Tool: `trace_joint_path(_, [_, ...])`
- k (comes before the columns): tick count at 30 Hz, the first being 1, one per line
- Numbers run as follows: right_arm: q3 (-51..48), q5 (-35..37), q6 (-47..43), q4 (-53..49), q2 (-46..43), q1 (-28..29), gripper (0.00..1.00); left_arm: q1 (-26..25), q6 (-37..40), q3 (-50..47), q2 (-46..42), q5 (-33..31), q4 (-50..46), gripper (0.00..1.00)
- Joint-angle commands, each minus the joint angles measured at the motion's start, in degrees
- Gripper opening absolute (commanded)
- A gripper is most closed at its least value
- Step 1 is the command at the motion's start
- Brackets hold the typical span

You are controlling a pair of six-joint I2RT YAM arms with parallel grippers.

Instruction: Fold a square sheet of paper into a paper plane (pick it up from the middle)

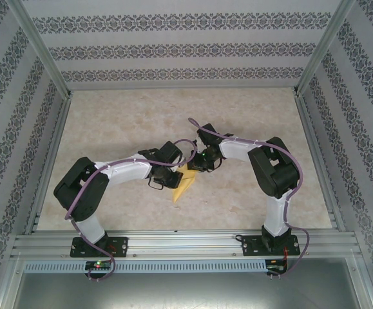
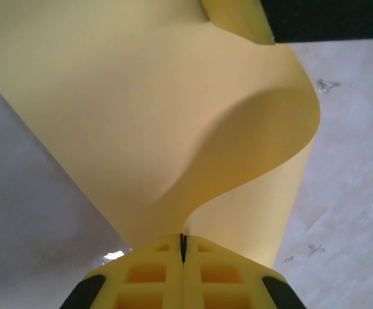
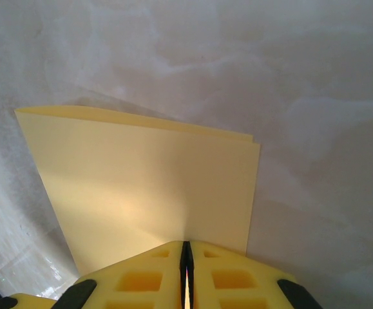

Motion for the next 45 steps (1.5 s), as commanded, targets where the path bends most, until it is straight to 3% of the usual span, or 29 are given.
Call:
trace_joint_path(1, [0.0,0.7,0.0,-1.9,1.4,0.1,0.13,0.8,0.3,0.2,0.4,-2.1,0.3,0.06])
trace_joint_path(45, [-1.0,1.6,0.0,-1.9,1.7,-0.6,0.10,0.8,0.4,-0.5,-0.4,-5.1,1.9,0.08])
